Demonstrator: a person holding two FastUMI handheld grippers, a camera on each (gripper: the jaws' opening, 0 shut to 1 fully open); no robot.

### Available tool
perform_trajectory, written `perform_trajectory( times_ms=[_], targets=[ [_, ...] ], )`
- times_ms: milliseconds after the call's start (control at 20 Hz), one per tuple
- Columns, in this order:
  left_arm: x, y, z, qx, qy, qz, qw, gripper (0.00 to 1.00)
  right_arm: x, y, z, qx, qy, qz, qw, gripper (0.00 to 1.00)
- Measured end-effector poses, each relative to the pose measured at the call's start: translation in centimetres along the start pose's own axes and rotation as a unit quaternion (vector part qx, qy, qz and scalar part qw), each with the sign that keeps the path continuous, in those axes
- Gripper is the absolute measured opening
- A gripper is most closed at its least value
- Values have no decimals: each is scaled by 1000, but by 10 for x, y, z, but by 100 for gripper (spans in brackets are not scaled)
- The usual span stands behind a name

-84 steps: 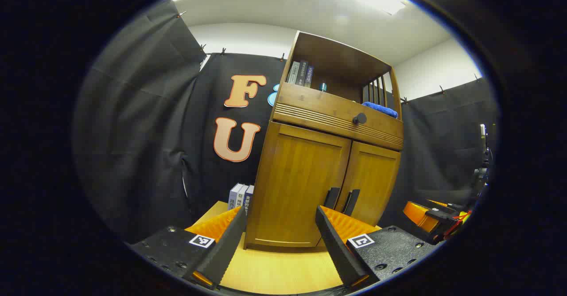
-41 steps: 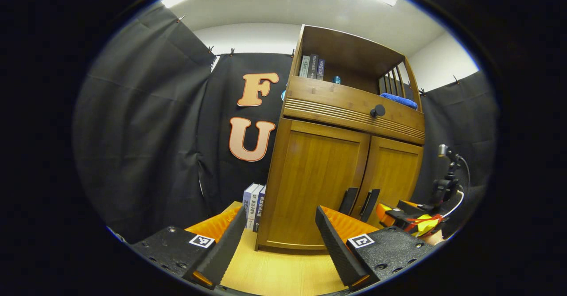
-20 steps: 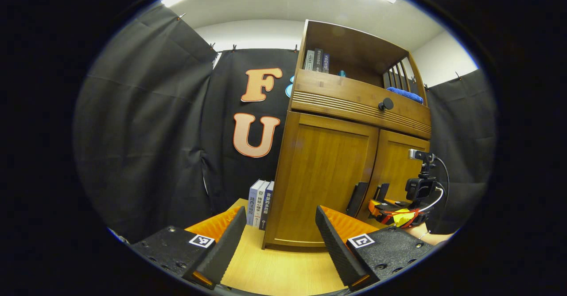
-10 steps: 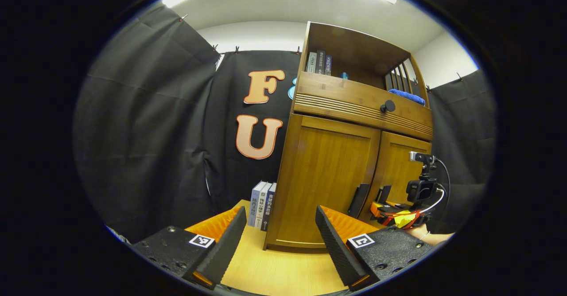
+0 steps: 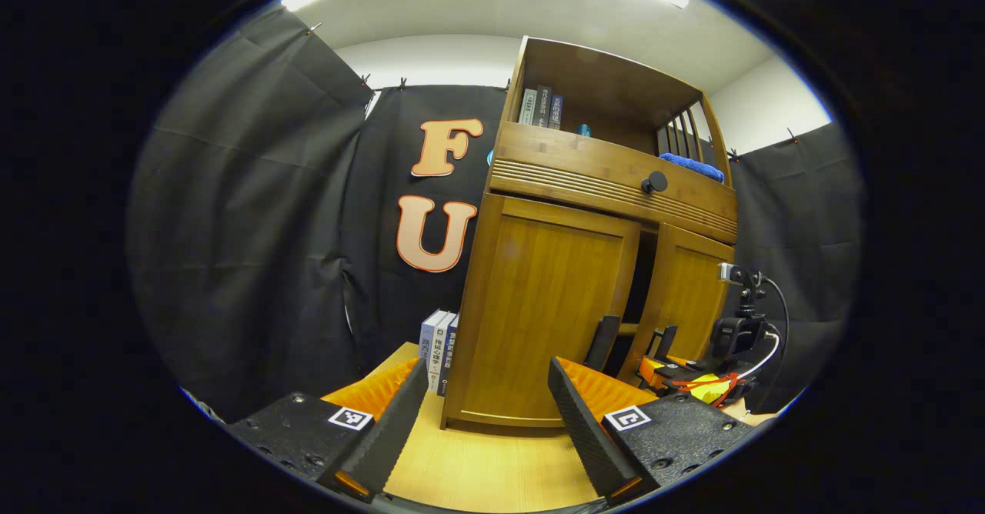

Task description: Open the right door of the double-door shoe cabinet with the right hand, and open the left door with the left hand.

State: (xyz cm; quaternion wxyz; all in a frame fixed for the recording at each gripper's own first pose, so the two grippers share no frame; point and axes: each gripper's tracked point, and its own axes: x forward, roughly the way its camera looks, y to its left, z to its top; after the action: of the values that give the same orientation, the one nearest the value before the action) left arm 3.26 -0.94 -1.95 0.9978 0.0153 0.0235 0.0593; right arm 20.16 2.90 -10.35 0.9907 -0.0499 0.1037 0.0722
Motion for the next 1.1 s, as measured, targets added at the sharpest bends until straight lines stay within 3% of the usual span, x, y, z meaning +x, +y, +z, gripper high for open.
perform_trajectory(
  times_ms=[50, 200, 250, 450, 500, 550, 1100],
  targets=[
    [-1, -3, -1, -1, 0, -2, 1000, 91, -6, -2, -1, 0, 1, 1, 1000, 29],
    [-3, -11, -2, 0, 0, -4, 1000, 91, -20, -9, -2, 0, 3, 3, 1000, 29],
    [-3, -13, -2, 0, 0, -4, 1000, 91, -25, -11, -3, 2, 3, 4, 1000, 34],
    [-3, -23, -6, -3, 4, -5, 1000, 91, -44, -21, -5, 8, 2, 6, 1000, 29],
    [-2, -26, -6, -3, 4, -6, 1000, 92, -52, -24, -6, 10, 1, 6, 1000, 34],
    [-2, -30, -7, -2, 5, -9, 1000, 91, -58, -27, -8, 12, 1, 7, 1000, 29],
    [5, -78, -12, 5, 9, -36, 999, 92, -97, -61, -17, 14, 2, 6, 1000, 29]
  ],
)
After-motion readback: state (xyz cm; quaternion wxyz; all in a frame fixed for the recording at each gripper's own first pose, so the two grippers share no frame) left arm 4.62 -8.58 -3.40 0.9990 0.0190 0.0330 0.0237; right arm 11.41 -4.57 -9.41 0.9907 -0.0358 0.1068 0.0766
